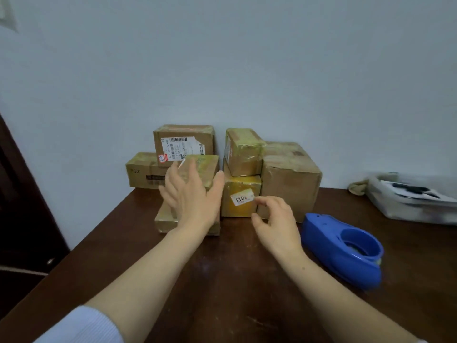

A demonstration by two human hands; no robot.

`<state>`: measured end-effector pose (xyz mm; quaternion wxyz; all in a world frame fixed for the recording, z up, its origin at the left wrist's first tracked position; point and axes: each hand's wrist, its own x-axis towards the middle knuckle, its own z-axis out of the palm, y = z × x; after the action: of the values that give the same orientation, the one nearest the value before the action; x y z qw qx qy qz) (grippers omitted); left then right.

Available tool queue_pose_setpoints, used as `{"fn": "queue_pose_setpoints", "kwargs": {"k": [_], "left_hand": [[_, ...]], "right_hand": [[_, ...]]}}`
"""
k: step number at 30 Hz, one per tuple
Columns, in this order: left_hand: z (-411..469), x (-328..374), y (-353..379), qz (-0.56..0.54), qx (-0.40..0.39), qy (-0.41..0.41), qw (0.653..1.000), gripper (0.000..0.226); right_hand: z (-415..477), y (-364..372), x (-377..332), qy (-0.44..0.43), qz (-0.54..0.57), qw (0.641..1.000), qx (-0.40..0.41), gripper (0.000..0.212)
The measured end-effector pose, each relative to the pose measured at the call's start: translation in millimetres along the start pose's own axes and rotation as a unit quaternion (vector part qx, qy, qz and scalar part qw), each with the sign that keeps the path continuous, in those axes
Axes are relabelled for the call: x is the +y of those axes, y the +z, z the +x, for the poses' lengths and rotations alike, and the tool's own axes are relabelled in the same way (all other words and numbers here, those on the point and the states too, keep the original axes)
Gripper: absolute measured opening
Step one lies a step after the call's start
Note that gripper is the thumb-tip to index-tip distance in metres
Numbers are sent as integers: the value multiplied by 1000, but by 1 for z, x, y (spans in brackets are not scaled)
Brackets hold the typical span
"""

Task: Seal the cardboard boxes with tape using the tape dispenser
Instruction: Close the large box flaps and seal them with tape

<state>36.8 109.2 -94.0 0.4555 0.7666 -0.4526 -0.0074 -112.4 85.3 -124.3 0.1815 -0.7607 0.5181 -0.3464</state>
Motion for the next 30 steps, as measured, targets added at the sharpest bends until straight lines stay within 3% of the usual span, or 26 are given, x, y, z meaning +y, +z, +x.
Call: {"fn": "queue_pose_setpoints", "kwargs": {"k": [4, 7, 9, 12, 14, 25, 30], "left_hand": [[-28, 40, 20, 1, -64, 57, 996, 60], [-46, 56, 32, 24, -116, 63, 991, 55], [-55, 63, 38, 42, -139, 58, 988, 53], [-64, 69, 42, 65, -159, 61, 983, 50], [-68, 71, 43, 72, -167, 68, 981, 49], [-62, 40, 32, 85, -188, 48, 977, 42], [-49, 13, 18, 111, -175, 37, 978, 40]], "right_hand": [[-16, -50, 38, 46, -168, 985, 11, 55], [-26, -79, 67, 116, -302, 946, -28, 68], [-31, -90, 84, 150, -350, 922, -66, 62], [-35, -97, 104, 147, -341, 918, -142, 28], [-36, -100, 109, 122, -322, 924, -168, 21], [-18, -50, 85, -38, -230, 938, -257, 31], [11, -20, 70, -86, -241, 941, -221, 38]]}}
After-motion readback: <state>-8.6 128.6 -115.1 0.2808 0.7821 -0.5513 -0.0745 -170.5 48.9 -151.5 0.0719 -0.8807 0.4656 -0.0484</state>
